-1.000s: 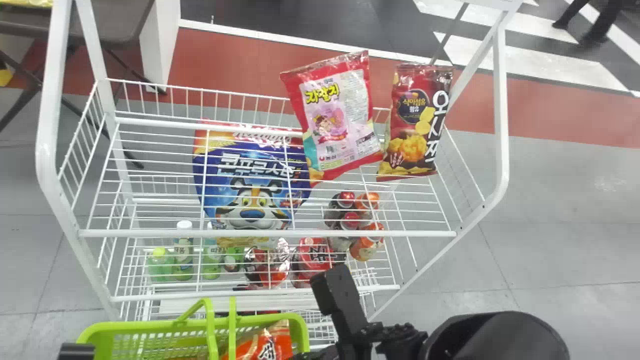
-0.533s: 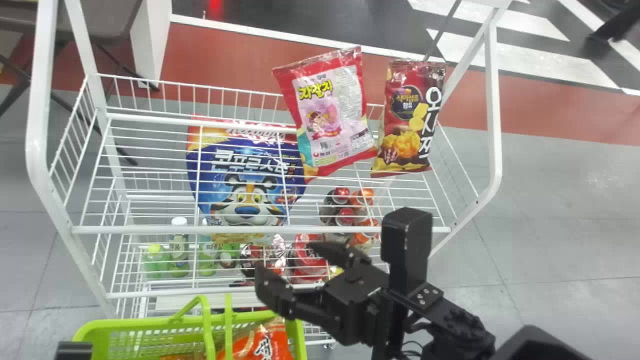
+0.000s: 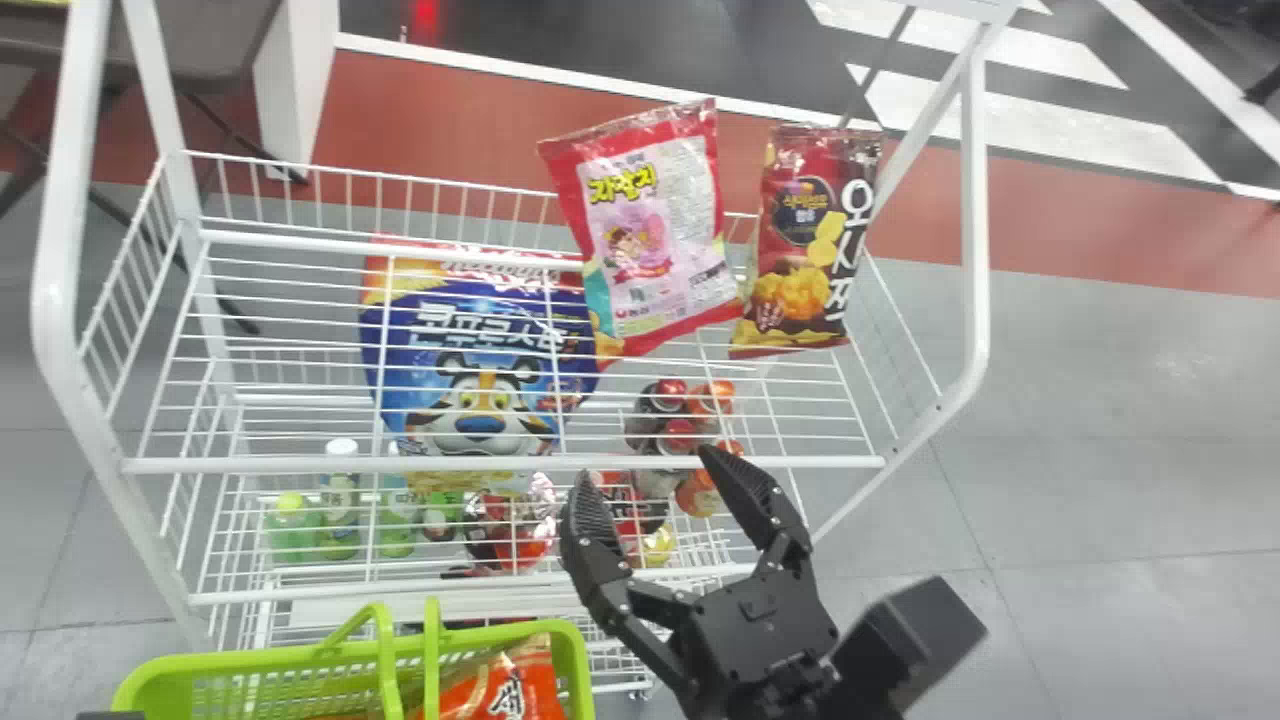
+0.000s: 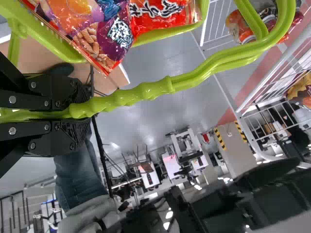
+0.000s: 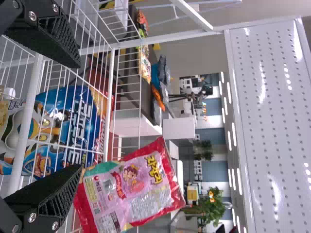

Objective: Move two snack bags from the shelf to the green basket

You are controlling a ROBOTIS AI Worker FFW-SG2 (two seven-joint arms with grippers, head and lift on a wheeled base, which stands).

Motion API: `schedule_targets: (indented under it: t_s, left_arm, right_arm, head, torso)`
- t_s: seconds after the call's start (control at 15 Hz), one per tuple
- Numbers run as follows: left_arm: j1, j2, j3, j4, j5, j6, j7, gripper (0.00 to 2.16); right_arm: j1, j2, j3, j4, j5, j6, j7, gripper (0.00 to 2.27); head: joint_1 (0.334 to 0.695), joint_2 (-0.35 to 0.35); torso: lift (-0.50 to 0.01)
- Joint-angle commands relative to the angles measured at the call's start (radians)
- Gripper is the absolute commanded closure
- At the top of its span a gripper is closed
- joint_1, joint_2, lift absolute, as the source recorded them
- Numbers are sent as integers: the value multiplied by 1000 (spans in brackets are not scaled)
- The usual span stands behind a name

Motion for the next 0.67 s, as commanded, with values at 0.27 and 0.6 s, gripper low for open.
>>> schedule_targets:
  t_s: [0.27,0.6]
  left_arm:
    - [-8,3,-13,27,11,-18,2,2064]
    - [-6,5,-8,21,11,-6,-4,2064]
  right_arm:
    - [82,0,-28,-3,-37,-121,-4,151]
    - [84,-8,-17,-54,-31,-26,-26,154]
  head:
    - [695,-350]
    - [695,-350]
  torso:
    - [-17]
    - [-17]
